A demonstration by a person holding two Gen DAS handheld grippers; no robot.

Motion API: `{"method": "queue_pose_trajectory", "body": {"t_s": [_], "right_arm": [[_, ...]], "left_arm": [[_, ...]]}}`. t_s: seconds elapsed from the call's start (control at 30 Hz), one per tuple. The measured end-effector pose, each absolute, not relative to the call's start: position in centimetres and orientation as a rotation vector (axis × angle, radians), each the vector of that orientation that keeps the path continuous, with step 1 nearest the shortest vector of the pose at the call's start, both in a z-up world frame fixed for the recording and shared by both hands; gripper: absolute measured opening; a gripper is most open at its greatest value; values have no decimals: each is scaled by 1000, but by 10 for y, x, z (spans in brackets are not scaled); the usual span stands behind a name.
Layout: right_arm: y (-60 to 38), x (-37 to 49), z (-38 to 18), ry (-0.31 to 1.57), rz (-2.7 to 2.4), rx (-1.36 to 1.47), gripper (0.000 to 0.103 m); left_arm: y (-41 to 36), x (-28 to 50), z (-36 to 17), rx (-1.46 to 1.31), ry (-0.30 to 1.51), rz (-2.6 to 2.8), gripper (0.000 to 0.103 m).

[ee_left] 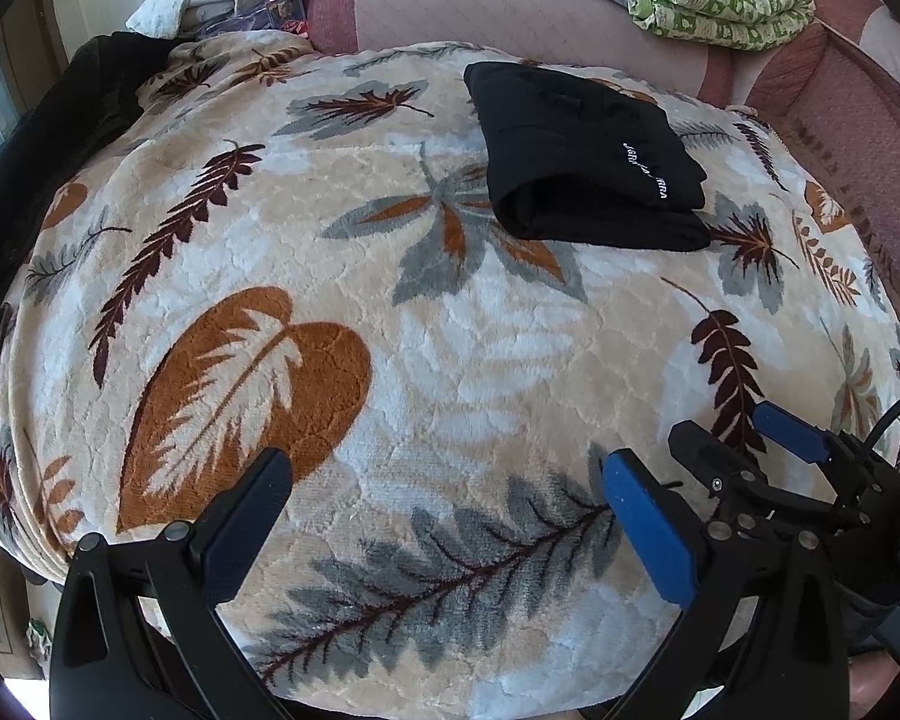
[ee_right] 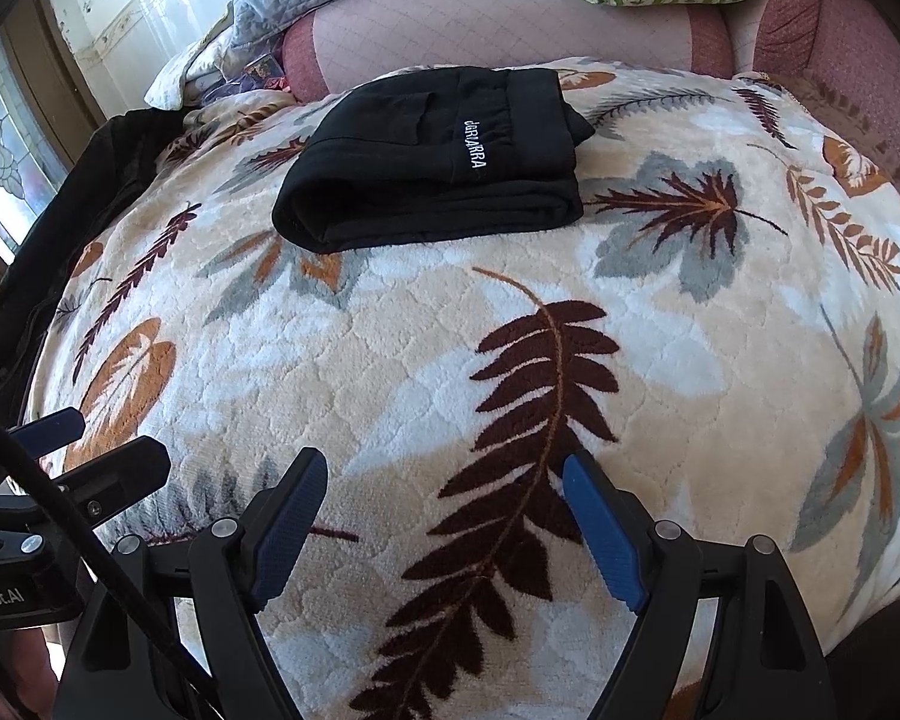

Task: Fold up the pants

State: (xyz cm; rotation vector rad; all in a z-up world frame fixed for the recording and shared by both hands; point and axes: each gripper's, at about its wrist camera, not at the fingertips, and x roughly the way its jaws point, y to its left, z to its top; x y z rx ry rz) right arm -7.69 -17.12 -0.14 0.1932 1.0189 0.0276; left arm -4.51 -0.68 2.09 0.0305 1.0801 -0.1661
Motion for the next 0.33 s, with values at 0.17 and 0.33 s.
{"method": "queue_pose_trajectory", "body": {"t_s": [0.17, 0.33], "right_arm": [[-170, -75, -3, 1017, 31, 177, 86], [-170, -73, -4, 1010, 35, 163, 87]], "left_arm": [[-9, -47, 22, 37, 1048, -174, 103], [-10, -45, 23, 56, 1034, -155, 103]]}}
